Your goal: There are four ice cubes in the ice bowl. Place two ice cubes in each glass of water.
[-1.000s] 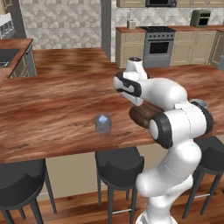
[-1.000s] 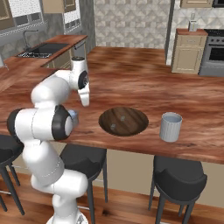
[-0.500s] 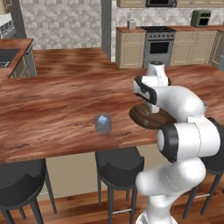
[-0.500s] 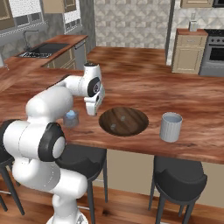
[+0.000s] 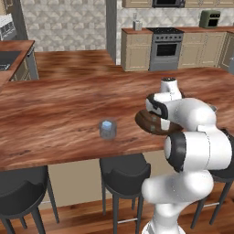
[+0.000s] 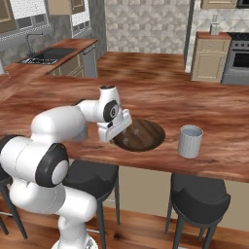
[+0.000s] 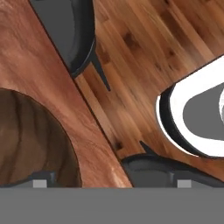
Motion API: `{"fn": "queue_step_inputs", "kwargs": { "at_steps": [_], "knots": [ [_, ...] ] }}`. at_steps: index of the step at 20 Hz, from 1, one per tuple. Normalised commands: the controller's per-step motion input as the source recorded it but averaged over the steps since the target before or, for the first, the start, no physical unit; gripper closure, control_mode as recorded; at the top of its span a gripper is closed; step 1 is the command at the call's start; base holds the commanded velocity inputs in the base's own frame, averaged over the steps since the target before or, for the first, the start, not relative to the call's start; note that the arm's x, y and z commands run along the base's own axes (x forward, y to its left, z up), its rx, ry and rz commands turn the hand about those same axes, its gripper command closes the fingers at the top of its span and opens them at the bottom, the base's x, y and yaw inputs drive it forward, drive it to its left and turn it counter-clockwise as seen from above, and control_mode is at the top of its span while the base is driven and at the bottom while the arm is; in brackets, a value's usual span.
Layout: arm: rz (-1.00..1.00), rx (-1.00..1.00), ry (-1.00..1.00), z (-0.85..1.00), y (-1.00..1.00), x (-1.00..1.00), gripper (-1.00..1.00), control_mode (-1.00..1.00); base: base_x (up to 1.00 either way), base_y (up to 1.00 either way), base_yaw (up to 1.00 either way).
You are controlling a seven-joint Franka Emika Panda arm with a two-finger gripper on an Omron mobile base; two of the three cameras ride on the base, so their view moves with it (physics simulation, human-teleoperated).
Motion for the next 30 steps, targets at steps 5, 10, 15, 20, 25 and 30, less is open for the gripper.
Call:
{"fn": "queue_step_inputs", "kwargs": {
  "at_steps": [5,10,15,20,25,30],
  "knots": [
    [0.0,-0.09,0.0,-0.59,0.15,0.0,-1.0,-1.0,0.0,0.0,0.0],
    [0.0,-0.05,-0.03,-0.31,0.01,0.0,-1.0,-1.0,0.0,0.0,0.0],
    [0.01,0.0,-0.08,-0.16,-0.03,0.17,-1.0,-1.0,0.0,0.0,0.0],
    [0.02,0.0,0.0,-0.24,0.0,0.36,-1.0,-1.0,0.0,0.0,0.0],
    [0.0,0.0,0.0,-0.16,-0.02,0.58,-1.0,-1.0,0.0,0.0,0.0],
    [0.03,0.0,0.0,-0.17,-0.07,0.37,-1.0,-1.0,0.0,0.0,0.0]
  ]
}}
